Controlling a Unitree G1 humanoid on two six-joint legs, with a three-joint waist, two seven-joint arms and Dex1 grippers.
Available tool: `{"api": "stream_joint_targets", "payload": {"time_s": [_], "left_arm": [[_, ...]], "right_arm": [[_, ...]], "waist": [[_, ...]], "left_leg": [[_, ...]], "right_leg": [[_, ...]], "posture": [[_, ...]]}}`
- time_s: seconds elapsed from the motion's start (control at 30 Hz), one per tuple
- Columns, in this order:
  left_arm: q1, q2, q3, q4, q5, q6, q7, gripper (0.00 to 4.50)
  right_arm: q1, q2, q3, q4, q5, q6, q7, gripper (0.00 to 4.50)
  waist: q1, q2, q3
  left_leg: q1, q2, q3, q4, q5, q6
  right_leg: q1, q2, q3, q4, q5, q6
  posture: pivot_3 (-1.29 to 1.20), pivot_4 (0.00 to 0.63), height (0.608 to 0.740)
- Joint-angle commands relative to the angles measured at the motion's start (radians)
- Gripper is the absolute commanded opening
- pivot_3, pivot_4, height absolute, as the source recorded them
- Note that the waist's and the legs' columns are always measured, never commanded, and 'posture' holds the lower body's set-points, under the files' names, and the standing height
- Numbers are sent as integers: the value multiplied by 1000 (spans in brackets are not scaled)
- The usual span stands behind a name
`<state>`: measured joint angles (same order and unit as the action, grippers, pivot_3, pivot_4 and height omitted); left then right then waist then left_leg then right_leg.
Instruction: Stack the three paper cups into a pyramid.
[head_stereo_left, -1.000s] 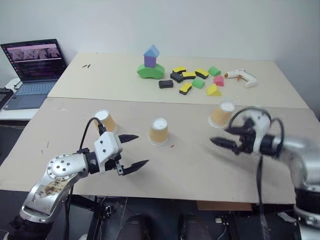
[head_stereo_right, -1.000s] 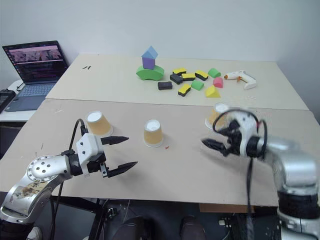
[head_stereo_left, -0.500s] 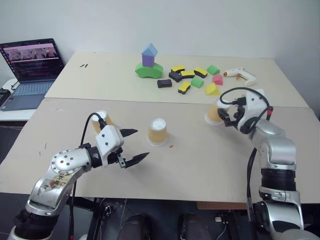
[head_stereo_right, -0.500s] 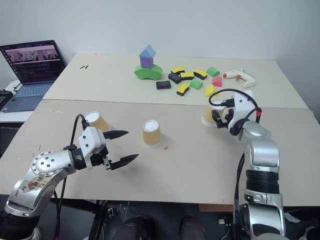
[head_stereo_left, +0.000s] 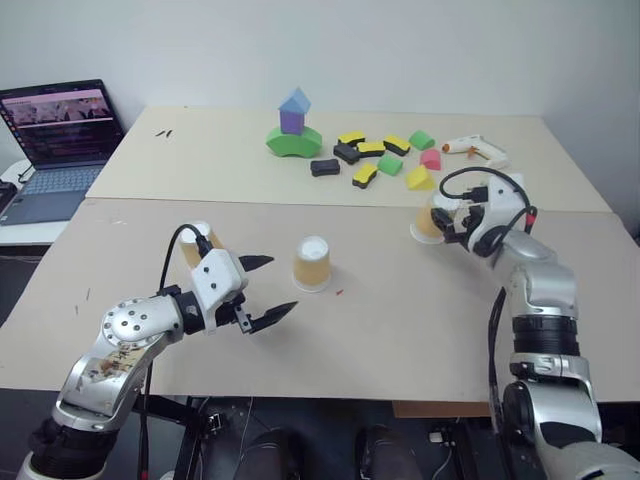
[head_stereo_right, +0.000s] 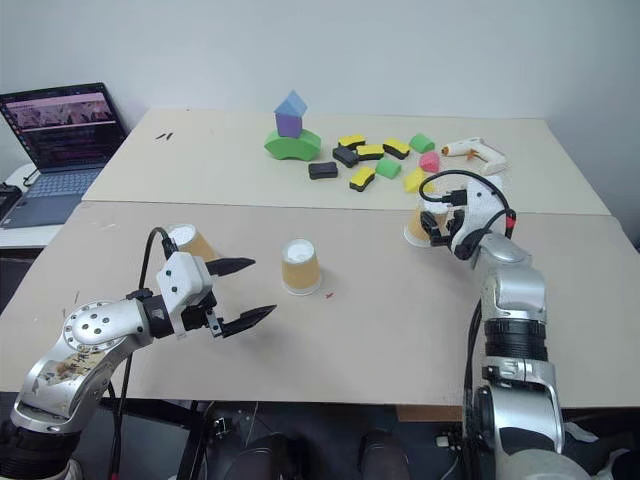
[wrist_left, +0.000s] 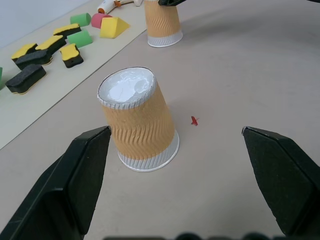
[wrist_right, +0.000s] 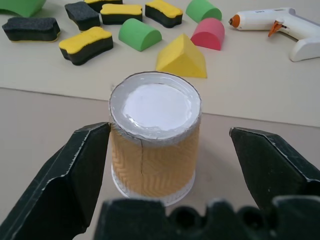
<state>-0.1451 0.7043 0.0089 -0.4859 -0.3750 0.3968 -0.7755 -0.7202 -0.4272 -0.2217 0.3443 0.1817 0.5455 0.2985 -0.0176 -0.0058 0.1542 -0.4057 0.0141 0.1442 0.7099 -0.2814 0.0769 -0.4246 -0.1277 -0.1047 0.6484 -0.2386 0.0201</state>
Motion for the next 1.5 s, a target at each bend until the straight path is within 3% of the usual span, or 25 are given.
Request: {"api": "stream_joint_targets", "payload": {"time_s": [0.03,0.43,0.53,0.67,0.9,1.03,1.17,1.33,1.5], "left_arm": [[1,2,22,-28,4,-6,11,4500],[20,3,27,-44,4,-3,17,4500],[20,2,25,-43,5,-3,17,4500],[15,0,22,-36,7,-2,17,4500],[2,-4,18,-28,9,0,18,4500],[0,-6,16,-30,10,4,19,4500],[-6,-8,10,-27,10,8,15,4500],[-17,-9,8,-25,11,14,10,4500],[-15,-3,17,-40,6,25,10,4500]], "right_arm": [[-62,8,-11,40,11,-67,-2,4441],[-166,27,25,219,-21,-175,-5,4441],[-174,25,35,229,-31,-192,-3,3788],[-179,20,36,213,-19,-177,11,2581],[-155,-31,19,124,7,-138,48,2581],[-106,-112,67,-75,91,-76,282,2581],[-12,-278,169,-316,233,38,667,2581],[54,-339,289,-381,274,19,915,2581],[13,-263,404,-276,177,-104,960,2581]], "waist": [[0,0,0],[-2,0,0],[-1,0,0],[-1,0,0],[0,0,0],[2,1,1],[4,2,1],[3,1,1],[2,1,1]], "left_leg": [[0,0,0,0,0,0],[0,0,0,0,0,0],[0,0,0,0,0,0],[0,0,0,0,0,0],[-1,0,0,0,0,0],[-1,0,0,0,0,0],[-1,0,-2,0,0,0],[1,1,-2,1,-1,1],[1,1,-2,2,-1,1]], "right_leg": [[0,0,0,0,0,0],[0,0,0,0,0,0],[0,0,0,0,0,0],[0,0,0,0,0,0],[0,0,0,0,0,0],[-1,0,0,0,0,0],[0,-1,-1,-1,0,0],[2,-2,-1,-1,1,0],[1,-3,0,0,2,-1]], "posture": [[0,150,705],[0,150,705],[0,150,705],[0,150,705],[0,150,705],[0,150,705],[0,150,705],[0,150,705],[0,150,705]]}}
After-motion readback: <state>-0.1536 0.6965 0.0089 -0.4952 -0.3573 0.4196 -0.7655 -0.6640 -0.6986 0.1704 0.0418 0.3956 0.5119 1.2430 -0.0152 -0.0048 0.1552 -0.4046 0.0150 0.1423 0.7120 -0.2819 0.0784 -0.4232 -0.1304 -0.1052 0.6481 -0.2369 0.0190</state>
